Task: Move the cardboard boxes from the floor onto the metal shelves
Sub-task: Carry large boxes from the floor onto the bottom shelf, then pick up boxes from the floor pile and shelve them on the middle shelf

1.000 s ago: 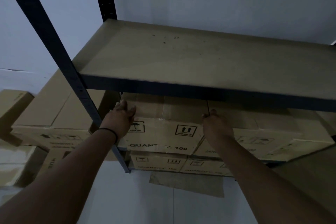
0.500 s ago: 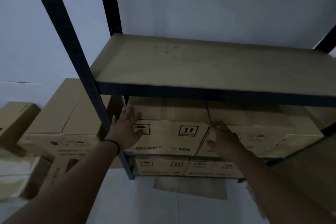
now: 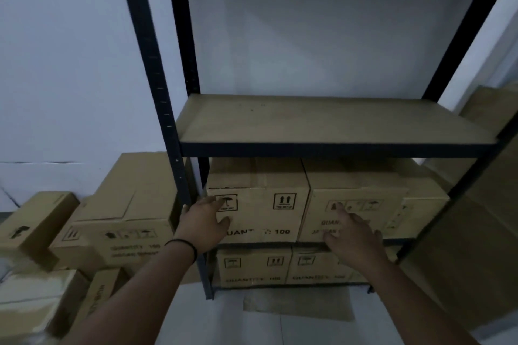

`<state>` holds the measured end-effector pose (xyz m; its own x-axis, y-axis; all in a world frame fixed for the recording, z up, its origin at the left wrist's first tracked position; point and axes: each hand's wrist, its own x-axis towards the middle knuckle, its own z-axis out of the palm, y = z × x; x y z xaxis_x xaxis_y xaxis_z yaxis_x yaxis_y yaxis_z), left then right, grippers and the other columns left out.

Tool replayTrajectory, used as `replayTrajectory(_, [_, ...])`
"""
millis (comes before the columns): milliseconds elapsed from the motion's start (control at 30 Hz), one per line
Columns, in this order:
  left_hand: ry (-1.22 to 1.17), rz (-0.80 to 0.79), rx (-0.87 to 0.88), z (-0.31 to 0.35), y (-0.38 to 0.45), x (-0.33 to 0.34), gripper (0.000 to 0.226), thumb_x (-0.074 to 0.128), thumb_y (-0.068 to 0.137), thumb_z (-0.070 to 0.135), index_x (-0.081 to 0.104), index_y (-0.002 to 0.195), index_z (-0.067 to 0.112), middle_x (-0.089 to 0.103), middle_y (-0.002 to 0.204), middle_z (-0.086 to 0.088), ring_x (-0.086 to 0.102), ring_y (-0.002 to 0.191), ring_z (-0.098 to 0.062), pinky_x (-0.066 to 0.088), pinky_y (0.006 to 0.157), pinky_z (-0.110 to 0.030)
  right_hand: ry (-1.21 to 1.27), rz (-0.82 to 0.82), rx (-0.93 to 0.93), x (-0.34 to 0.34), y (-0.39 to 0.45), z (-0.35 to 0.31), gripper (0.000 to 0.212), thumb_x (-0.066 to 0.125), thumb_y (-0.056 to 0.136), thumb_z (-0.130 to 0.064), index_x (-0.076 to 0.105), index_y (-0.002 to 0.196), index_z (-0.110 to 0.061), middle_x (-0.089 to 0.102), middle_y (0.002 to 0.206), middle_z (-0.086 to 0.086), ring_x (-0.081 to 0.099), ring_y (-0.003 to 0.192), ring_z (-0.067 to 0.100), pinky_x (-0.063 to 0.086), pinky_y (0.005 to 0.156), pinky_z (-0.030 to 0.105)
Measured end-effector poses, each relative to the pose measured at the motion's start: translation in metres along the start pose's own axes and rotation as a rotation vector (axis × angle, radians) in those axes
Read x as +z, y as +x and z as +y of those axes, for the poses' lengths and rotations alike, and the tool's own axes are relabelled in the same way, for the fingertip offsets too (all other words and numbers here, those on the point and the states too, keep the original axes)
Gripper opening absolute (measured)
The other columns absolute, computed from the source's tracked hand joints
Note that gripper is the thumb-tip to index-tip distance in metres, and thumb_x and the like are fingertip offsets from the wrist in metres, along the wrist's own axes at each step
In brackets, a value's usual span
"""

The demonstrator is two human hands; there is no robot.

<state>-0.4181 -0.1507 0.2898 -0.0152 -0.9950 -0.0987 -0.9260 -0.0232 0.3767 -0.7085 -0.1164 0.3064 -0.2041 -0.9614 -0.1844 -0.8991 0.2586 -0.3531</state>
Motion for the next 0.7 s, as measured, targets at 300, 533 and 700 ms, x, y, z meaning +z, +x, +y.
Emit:
replayTrajectory(300, [-0.129, 0.132, -0.128, 0.020, -0.136, -0.014, 0.037, 0.052, 0.094, 0.035, 0.059, 0.125, 0.016, 0.059, 0.126, -0.003, 0.057, 0.111, -0.021, 0.047, 0.091, -0.029, 0.013, 0.018, -0.221, -0.001, -0.090, 0.012, 0.079, 0.053, 0.083, -0.065, 0.023, 0.146, -0.029, 0.034, 0.148, 0.003, 0.030, 0.136, 0.026, 0.015, 0.116, 0.053])
replayTrajectory(533, [-0.149, 0.173, -0.332, -0.005, -0.274, -0.004, 0.050, 0.049, 0.090, 0.048, 0.056, 0.132, 0.022, 0.057, 0.135, 0.002, 0.054, 0.120, -0.019, 0.045, 0.100, -0.034, -0.038, -0.078, -0.407, 0.021, -0.171, 0.000, 0.069, 0.050, 0.087, -0.061, 0.029, 0.144, -0.029, 0.034, 0.149, 0.003, 0.031, 0.136, 0.024, 0.017, 0.114, 0.056])
replayTrajectory(700, [-0.133, 0.215, -0.491, -0.036, -0.354, -0.012, 0.040, 0.051, 0.092, 0.042, 0.062, 0.122, 0.017, 0.061, 0.125, -0.002, 0.056, 0.114, -0.022, 0.044, 0.099, -0.041, -0.043, -0.128, -0.533, 0.037, -0.221, -0.036, 0.070, 0.052, 0.089, -0.055, 0.024, 0.146, -0.026, 0.030, 0.151, 0.002, 0.030, 0.137, 0.024, 0.028, 0.112, 0.051])
